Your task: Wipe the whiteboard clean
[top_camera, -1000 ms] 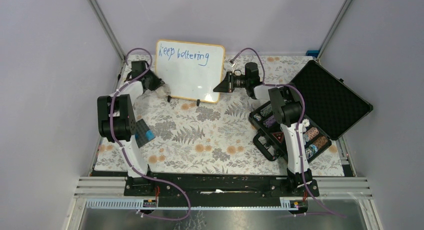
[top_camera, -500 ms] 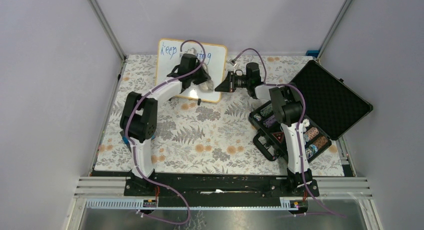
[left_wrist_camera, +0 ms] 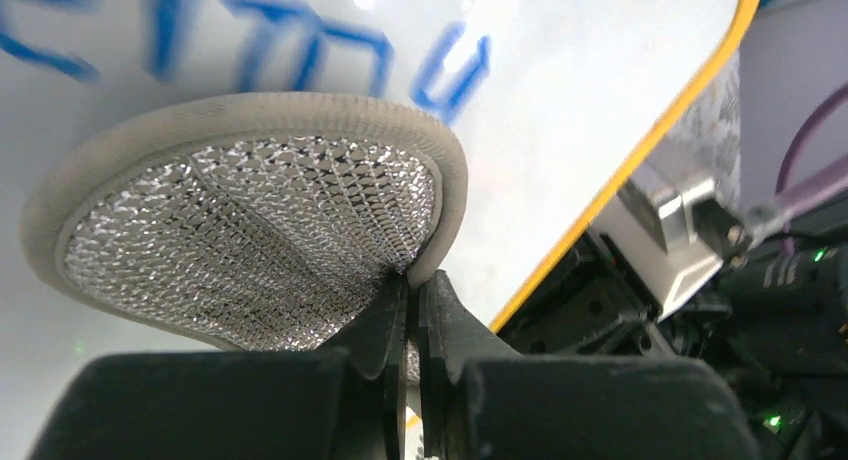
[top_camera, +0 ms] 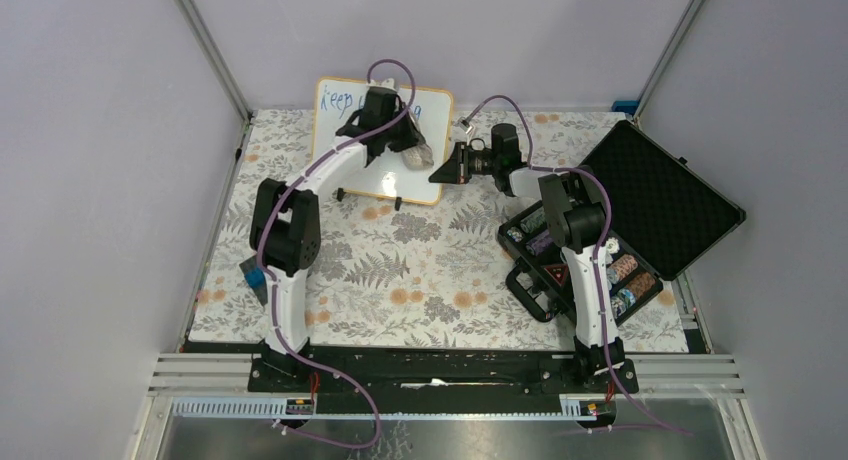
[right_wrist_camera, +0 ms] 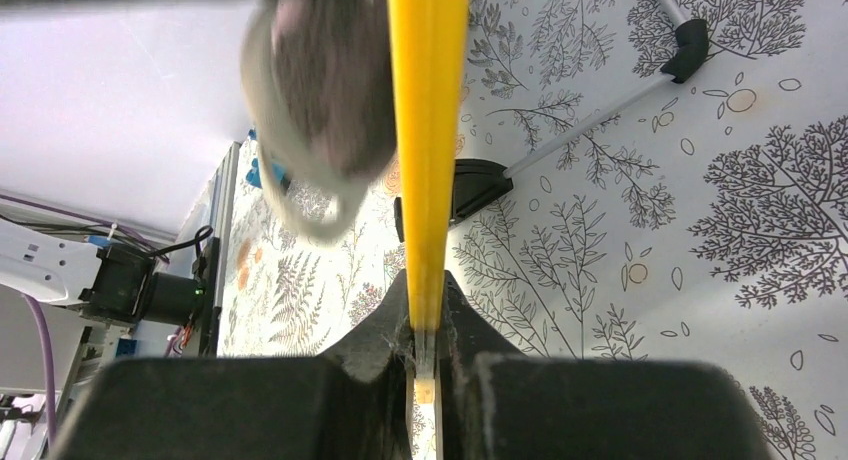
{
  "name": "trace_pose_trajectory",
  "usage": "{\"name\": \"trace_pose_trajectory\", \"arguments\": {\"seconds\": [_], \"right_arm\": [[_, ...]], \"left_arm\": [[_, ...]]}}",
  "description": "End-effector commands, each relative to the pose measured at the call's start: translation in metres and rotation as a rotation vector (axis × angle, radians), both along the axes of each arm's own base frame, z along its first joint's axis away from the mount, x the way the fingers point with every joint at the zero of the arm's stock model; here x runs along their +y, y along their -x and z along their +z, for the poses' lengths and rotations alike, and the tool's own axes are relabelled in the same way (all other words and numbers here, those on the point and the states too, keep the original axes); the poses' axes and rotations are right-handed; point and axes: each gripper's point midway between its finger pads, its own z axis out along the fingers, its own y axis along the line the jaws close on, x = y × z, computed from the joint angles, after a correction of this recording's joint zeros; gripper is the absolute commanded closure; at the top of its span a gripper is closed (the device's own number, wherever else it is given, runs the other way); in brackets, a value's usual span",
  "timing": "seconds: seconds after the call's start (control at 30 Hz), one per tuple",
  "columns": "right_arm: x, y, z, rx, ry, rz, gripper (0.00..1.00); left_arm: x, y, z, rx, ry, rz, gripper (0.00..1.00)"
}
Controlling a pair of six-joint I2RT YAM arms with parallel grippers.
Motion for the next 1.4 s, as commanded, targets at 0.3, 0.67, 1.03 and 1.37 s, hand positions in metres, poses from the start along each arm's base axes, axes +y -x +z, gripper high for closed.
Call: {"name": "trace_pose_trajectory", "arguments": {"seconds": [0.3,0.67,1.03,1.37], "right_arm": [[0.027,0.047,0.032,-0.027,-0.027,0.213,1.00],[0.027,0.047,0.032,-0.028,-0.027,0.215,1.00],[0.027,0.047,0.030,-0.047,-0.001,0.205,1.00],[0.028,0.049,0.030,-0.046,0.003,0.210,1.00]], "left_arm": [[0.186,-0.100,0.047,-0.163,0.073,0.395,1.00],[0.068,-0.088,0.071,-0.234,0.071,0.191,1.00],[-0.069,-0.057,0.066,-0.249,0.139,0.011,1.00],[0.012,-0.083,0.045,-0.232,0.077,0.110,1.00]]}}
